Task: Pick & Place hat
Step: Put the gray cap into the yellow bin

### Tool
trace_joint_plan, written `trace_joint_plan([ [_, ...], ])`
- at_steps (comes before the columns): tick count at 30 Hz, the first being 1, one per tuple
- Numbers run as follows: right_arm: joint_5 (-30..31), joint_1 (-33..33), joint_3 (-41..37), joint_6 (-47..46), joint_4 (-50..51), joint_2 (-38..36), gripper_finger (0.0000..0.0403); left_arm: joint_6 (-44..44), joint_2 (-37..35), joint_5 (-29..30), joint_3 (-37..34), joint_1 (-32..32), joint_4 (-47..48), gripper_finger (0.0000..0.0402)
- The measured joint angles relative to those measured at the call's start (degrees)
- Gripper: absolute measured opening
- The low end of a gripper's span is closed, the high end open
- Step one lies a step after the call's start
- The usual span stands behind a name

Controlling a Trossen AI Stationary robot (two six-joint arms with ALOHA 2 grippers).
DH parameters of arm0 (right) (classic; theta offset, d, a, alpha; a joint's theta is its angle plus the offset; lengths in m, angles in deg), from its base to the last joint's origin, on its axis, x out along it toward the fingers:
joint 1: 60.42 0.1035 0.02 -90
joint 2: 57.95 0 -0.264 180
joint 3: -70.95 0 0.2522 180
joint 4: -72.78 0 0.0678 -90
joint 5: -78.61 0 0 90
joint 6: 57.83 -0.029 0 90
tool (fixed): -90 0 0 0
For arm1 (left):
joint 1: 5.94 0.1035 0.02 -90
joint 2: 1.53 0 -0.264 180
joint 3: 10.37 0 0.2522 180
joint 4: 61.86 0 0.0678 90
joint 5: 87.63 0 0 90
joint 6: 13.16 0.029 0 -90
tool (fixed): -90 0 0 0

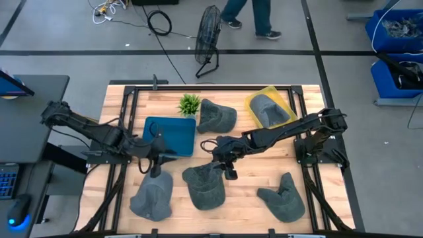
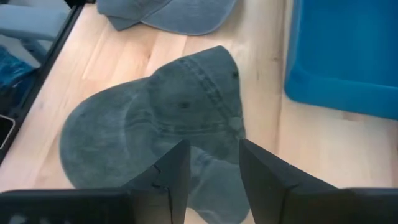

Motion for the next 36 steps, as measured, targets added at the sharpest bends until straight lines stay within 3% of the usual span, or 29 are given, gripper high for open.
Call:
trace_joint_plan([
  [7,0.8,-0.1,0.0,0.0,0.0,0.0,0.0139,-30.0,0.8,-9.8,0.0,-5.2,16.9,0.0113],
  [11,1.9,-0.1,0.0,0.0,0.1,0.0,0.0139,-35.0,3.1,-10.0,-0.1,-10.4,21.4,0.0113],
  [19,1.9,-0.1,0.0,6.2,0.1,0.0,0.0139,-39.9,12.2,-9.2,-0.1,-18.8,21.0,0.0113],
  [27,1.8,-0.4,0.0,16.2,-1.5,0.0,0.0139,-57.2,19.6,-9.3,-0.2,-25.4,18.7,0.0113],
  [36,1.8,-2.3,0.0,19.5,-2.9,0.0,0.0139,-57.6,23.4,-9.0,-0.1,-28.6,17.6,0.0112],
])
